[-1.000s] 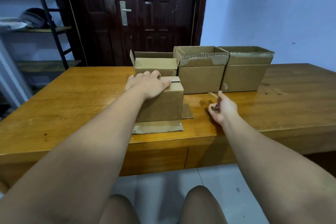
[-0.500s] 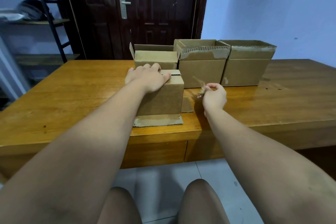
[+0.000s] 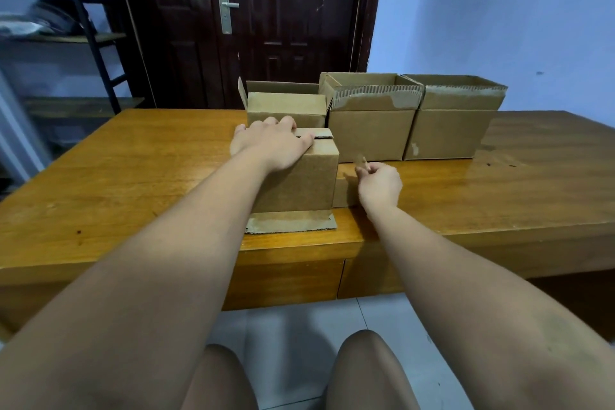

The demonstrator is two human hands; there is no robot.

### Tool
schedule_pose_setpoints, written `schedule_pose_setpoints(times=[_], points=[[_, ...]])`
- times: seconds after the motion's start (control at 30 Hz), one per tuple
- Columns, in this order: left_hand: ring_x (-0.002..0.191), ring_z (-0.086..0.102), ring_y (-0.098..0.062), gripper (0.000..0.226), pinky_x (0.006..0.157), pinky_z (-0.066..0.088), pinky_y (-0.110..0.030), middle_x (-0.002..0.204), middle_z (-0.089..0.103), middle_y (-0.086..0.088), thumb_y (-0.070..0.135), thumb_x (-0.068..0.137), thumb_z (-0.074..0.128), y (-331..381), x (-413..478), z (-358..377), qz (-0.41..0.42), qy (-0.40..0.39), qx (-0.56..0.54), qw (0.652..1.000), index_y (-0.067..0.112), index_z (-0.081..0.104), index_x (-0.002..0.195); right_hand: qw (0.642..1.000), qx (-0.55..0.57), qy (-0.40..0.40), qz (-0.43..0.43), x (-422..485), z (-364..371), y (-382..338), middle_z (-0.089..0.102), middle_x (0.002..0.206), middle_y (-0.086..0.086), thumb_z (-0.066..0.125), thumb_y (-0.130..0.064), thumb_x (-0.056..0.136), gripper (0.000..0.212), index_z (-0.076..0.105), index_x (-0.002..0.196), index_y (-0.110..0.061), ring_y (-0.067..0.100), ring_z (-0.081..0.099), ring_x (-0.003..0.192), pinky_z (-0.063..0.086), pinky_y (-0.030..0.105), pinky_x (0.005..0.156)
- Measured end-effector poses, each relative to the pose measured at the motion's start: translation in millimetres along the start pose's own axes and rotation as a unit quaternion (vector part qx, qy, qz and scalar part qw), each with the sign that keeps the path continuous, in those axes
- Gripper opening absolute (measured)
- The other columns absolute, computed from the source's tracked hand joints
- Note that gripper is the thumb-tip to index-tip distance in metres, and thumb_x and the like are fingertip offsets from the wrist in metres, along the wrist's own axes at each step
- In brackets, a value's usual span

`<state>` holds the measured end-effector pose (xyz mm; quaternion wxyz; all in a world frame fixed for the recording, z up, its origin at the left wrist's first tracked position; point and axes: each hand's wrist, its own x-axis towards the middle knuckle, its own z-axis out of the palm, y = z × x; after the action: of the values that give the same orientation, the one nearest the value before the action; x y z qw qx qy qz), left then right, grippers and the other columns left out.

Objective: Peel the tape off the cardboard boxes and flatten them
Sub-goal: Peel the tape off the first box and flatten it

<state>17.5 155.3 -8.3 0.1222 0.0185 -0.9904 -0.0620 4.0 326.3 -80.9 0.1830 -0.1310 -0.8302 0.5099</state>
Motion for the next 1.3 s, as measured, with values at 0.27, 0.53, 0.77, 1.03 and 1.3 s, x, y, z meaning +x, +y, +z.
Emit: schedule_pose_setpoints(times=[0.27,0.53,0.77,1.03,1.3], points=[[0.123,0.047,-0.029,0.057,0.103,0.031,-0.049,0.136,0.051,-0.008,0.059,0.093,0.023,-1,0,0,-0.001,-0.001,0.0,1.0,0.026,0.042,0.136,0.999,0.018,0.018,-0.045,-9,-1,-5,0.062,0.119,0.004,0.04,-0.004,0.099,0.042,0.05,0.138,-0.018,0.016,0.058,0.11,0.041,0.021,0.087],[0.123,0.047,-0.028,0.057,0.104,0.031,-0.049,0.135,0.051,-0.008,0.058,0.093,0.023,0,0,0,0.001,-0.001,0.0,1.0,0.026,0.042,0.136,0.994,0.079,0.074,0.03,2,-7,-3,0.047,0.119,0.008,0.04,-0.022,0.1,0.016,0.047,0.114,-0.019,0.02,0.049,0.1,0.038,0.028,0.075],[0.122,0.048,-0.028,0.057,0.102,0.031,-0.049,0.133,0.052,-0.007,0.059,0.093,0.024,0,0,1,0.001,0.002,-0.001,1.0,0.026,0.043,0.135,0.981,-0.191,-0.023,-0.021,2,-10,7,0.028,0.134,0.014,0.048,0.007,0.091,0.042,0.049,0.129,-0.012,0.02,0.051,0.079,0.048,0.031,0.083],[0.122,0.047,-0.028,0.056,0.103,0.031,-0.048,0.133,0.052,-0.007,0.058,0.093,0.024,-1,0,1,0.003,0.005,-0.001,1.0,0.026,0.043,0.135,1.0,-0.017,-0.001,-0.003,2,-12,6,0.057,0.127,0.012,0.041,-0.007,0.099,0.041,0.044,0.138,-0.015,0.026,0.06,0.107,0.051,0.032,0.087],[0.12,0.049,-0.028,0.055,0.102,0.032,-0.048,0.132,0.053,-0.008,0.056,0.094,0.024,1,-2,0,0.003,0.011,0.001,1.0,0.025,0.044,0.135,1.0,-0.02,-0.003,0.0,1,-11,-1,0.055,0.092,0.004,0.04,-0.009,0.098,0.021,0.061,0.098,-0.008,0.017,0.05,0.082,0.039,0.025,0.065]])
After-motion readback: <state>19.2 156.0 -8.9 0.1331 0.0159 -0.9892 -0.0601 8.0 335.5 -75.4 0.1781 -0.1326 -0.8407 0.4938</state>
